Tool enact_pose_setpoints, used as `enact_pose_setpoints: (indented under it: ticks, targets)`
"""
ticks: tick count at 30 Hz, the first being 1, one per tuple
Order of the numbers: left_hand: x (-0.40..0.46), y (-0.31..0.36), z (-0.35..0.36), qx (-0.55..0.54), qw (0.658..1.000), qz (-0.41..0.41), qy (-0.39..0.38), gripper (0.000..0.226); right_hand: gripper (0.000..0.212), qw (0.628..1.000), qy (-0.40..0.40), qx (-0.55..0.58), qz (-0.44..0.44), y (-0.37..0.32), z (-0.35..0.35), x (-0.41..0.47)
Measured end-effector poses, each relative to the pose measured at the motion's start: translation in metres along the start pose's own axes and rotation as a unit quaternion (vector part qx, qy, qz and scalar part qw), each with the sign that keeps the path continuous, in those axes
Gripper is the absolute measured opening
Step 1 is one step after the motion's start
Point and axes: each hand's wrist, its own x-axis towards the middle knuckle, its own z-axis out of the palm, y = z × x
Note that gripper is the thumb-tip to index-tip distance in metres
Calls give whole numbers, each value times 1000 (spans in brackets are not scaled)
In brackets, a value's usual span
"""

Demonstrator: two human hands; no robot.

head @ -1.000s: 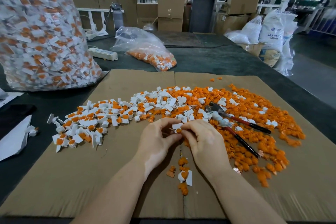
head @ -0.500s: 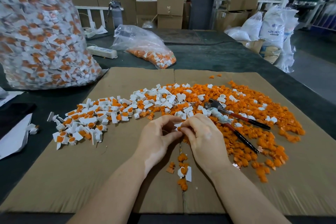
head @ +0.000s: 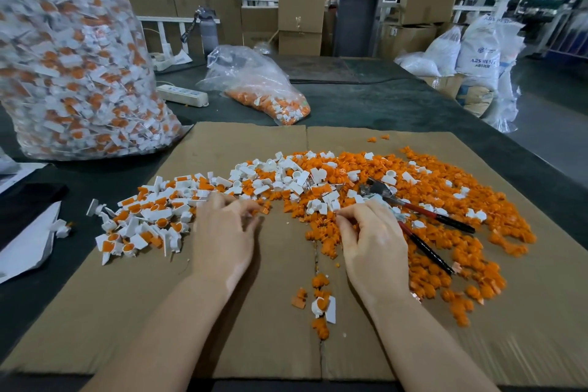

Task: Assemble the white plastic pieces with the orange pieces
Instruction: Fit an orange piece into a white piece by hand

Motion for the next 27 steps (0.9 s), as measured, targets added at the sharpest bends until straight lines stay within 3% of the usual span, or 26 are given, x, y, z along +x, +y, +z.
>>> enact_pose_setpoints:
  ticks: [7, 10, 16, 21, 27]
  targets:
    - [14, -14, -12, 150, 986, -45, 50, 31, 4, 999, -9, -36, 35, 2, 1, -1]
    - [13, 0, -5, 102, 993, 3, 60, 30, 7, 998, -11, -51, 47, 2, 4, -2]
    - [11, 39, 21, -41, 992, 103, -55, 23, 9, 995, -8, -75, 61, 3, 4, -3]
    - [20, 66, 46, 6, 981, 171, -88, 32, 6, 993, -24, -85, 76, 2, 4, -2]
    - [26, 69, 53, 0, 985, 158, -74, 16, 8, 994, -31, -77, 76, 1, 3, -2]
